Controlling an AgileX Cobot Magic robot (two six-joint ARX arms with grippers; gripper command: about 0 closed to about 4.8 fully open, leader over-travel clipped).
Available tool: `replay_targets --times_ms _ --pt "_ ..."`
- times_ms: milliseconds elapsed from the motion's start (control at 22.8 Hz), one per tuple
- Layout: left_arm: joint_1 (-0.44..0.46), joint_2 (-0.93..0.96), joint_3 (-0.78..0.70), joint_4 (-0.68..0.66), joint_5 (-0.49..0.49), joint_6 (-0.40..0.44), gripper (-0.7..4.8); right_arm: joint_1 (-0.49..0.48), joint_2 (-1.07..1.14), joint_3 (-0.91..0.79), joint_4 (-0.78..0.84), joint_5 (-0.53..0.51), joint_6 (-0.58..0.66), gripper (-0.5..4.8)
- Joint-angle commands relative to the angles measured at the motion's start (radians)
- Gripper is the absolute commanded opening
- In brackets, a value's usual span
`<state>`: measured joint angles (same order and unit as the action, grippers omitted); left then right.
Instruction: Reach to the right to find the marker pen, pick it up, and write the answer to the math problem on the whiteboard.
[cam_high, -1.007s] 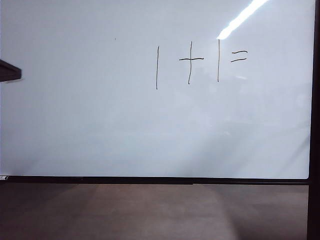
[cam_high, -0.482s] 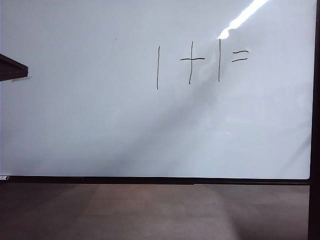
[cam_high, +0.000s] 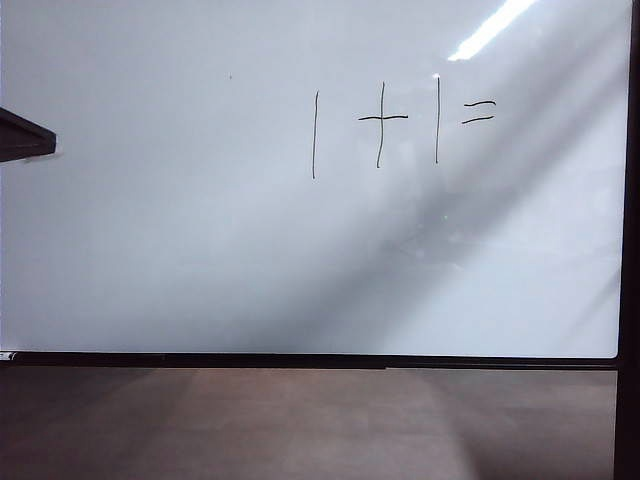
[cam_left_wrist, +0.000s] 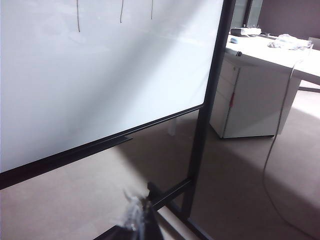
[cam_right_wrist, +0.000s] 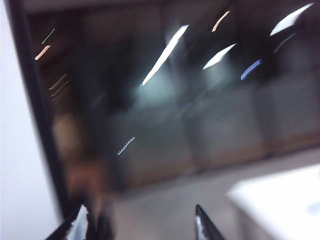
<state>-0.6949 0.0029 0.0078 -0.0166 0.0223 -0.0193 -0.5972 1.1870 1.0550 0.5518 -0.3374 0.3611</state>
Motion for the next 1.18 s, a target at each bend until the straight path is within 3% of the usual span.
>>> replay_targets --times_ms 44,88,350,569,657,788,1182 --pt "-0.001 0.001 0.0 0.01 0.0 0.001 -0.05 -0.023 0.181 0.001 0.066 -0.282 0.004 3.92" --pt "-0.001 0.001 0.0 0.01 0.0 0.001 -0.05 -0.022 0.245 0.0 0.073 -0.296 -0.006 4.52" --pt "-0.001 0.001 0.0 0.01 0.0 0.001 -0.05 -0.002 0.537 -0.022 0.306 -0.372 -0.054 4.53" --pt "-0.001 0.001 0.0 0.01 0.0 0.001 -0.05 0.066 0.697 -0.022 0.388 -0.383 -0.112 4.26" --pt "-0.001 0.001 0.0 0.01 0.0 0.001 -0.04 0.116 0.758 -0.022 0.41 -0.331 -0.153 4.25" --pt "-0.001 0.001 0.0 0.01 0.0 0.001 -0.05 0.147 0.811 -0.022 0.463 -0.311 -0.124 3.6" --pt "-0.001 0.001 0.0 0.01 0.0 0.001 -0.05 0.159 0.889 -0.022 0.499 -0.29 -0.126 3.6"
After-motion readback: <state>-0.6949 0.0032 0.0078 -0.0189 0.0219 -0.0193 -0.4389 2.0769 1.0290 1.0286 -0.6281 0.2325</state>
